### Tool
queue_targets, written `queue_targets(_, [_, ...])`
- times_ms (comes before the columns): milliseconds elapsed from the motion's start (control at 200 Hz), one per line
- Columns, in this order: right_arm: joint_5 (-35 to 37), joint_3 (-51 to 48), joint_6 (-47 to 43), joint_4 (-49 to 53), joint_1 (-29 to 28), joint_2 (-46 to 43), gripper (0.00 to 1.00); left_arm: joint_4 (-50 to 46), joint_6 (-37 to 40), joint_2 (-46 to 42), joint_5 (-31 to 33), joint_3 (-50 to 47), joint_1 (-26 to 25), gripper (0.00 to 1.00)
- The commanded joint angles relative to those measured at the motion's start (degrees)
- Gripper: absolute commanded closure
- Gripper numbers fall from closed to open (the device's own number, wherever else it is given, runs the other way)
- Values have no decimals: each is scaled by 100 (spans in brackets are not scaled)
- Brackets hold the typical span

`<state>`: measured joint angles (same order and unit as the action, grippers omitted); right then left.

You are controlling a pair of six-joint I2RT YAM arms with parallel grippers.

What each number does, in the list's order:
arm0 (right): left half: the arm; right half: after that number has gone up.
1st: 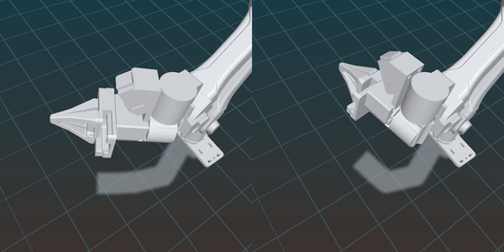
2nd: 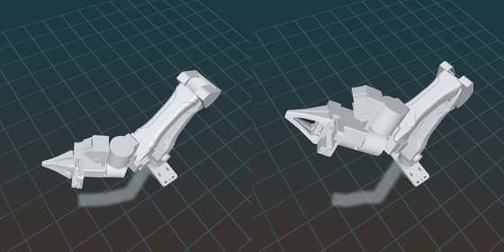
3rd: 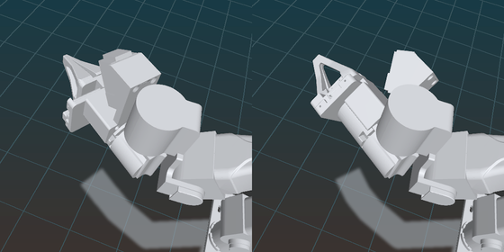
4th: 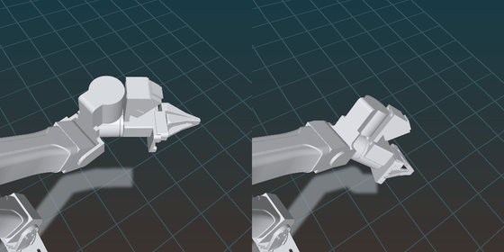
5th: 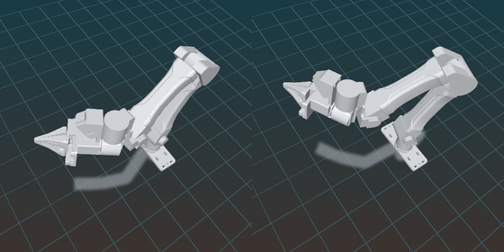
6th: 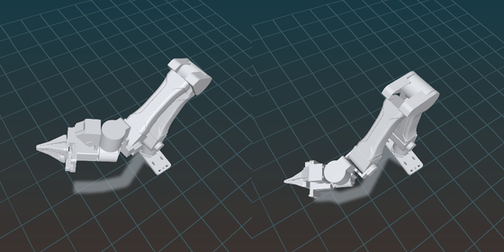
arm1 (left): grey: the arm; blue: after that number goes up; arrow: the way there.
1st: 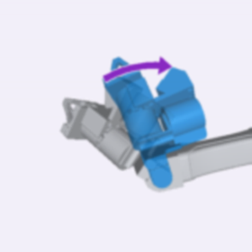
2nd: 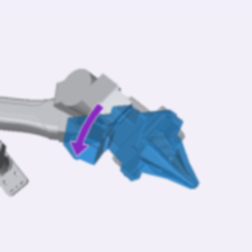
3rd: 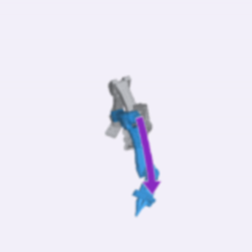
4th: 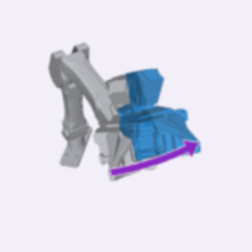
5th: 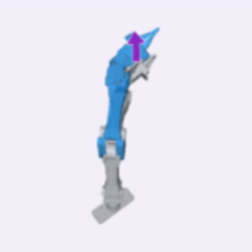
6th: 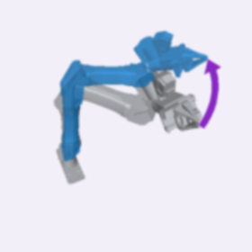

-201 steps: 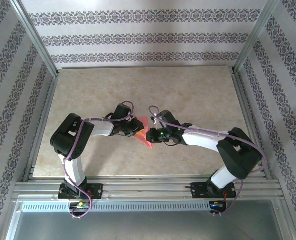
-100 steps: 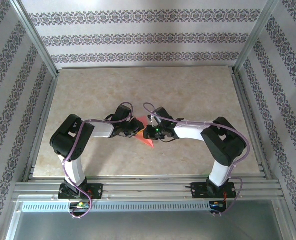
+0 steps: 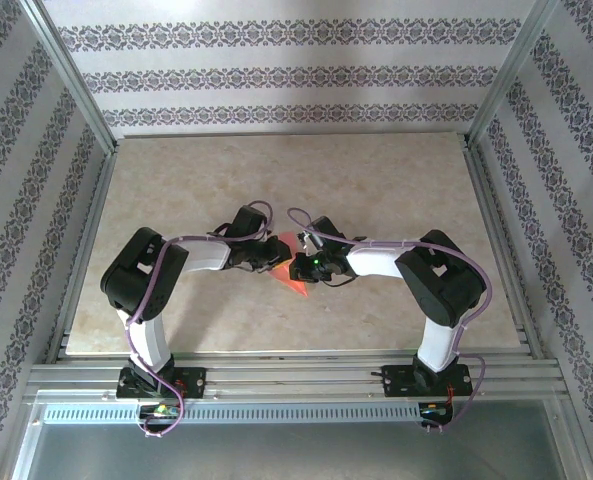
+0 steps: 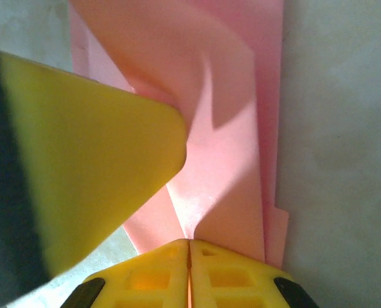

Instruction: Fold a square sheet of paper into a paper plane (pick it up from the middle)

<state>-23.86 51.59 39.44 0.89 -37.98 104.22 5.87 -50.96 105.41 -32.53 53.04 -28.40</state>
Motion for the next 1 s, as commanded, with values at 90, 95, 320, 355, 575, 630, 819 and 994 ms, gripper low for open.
queue_targets(90, [180,-177,88,448,62,210,89,-926,1114,-414,-2,324,-22,79])
queue_targets(95, [180,-176,85,448,62,211,89,-928,1114,-415,4,323,-23,79])
queue_targets(320, [171,-106,73,470,70,212,89,-494,788,-391,-68,-6,-29,81])
queue_targets(355, [171,-101,73,470,69,218,89,-466,760,-353,-69,-38,-30,82])
queue_targets(575, [137,-53,81,504,63,254,88,-368,763,16,-294,52,-44,87])
queue_targets(630, [136,-44,81,514,60,272,89,-387,797,87,-313,97,-43,88])
queue_targets(819, [177,-35,33,614,52,304,89,-708,1027,222,1,196,-44,88])
queue_targets(994, [319,-27,-135,915,44,292,89,-1234,1283,174,622,409,96,87])
